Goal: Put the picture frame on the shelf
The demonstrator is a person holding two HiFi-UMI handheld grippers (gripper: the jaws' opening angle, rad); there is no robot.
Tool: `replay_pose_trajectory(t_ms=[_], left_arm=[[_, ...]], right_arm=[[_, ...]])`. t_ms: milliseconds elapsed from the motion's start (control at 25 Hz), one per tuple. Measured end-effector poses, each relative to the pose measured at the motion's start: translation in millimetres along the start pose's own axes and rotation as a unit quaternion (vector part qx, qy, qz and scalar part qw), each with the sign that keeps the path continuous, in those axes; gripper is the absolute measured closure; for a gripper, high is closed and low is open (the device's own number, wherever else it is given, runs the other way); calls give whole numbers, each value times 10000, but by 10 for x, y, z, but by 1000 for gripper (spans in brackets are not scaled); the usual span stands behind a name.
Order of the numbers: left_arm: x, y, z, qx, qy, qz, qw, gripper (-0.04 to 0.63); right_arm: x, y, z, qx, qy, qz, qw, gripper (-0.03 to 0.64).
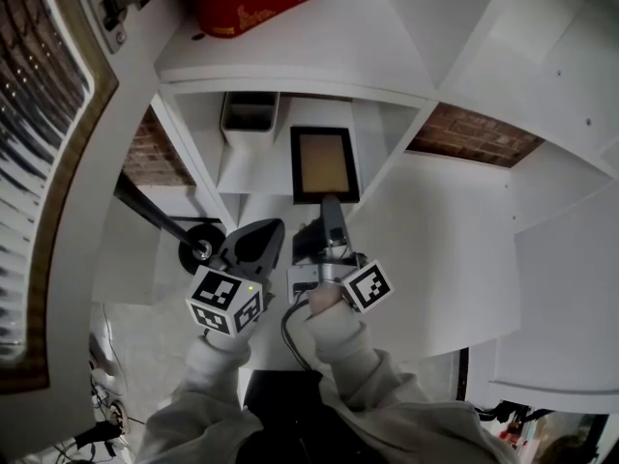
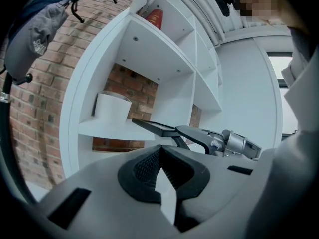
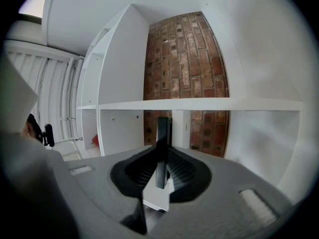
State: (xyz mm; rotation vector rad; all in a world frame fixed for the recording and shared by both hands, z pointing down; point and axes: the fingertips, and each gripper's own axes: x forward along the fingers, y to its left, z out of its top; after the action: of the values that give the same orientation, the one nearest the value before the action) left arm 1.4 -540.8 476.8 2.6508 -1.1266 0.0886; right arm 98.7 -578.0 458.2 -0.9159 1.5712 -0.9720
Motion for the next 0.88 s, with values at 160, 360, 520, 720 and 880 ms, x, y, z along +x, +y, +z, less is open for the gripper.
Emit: replay_pose_trajectory(t_ms=[160, 360, 520, 720, 880], left_arm=[[1, 7, 4, 35, 17, -2, 10000, 592], [4, 15, -20, -21, 20, 22, 10000, 592], [-2, 9, -59, -52, 55, 35, 10000, 592], [-29, 10, -84, -63, 85, 58, 9999, 592], [-51, 10, -107, -76, 105, 97, 9999, 592]], right_arm=[[12, 4, 2, 4, -12, 19, 10000, 556], [11, -11, 1, 140, -1, 85, 9999, 555], [-6, -33, 7, 221, -25, 5, 9998, 542], [-52, -101, 5, 256, -29, -157, 9995, 463], [-92, -180, 5, 336, 46, -282, 9990, 352]])
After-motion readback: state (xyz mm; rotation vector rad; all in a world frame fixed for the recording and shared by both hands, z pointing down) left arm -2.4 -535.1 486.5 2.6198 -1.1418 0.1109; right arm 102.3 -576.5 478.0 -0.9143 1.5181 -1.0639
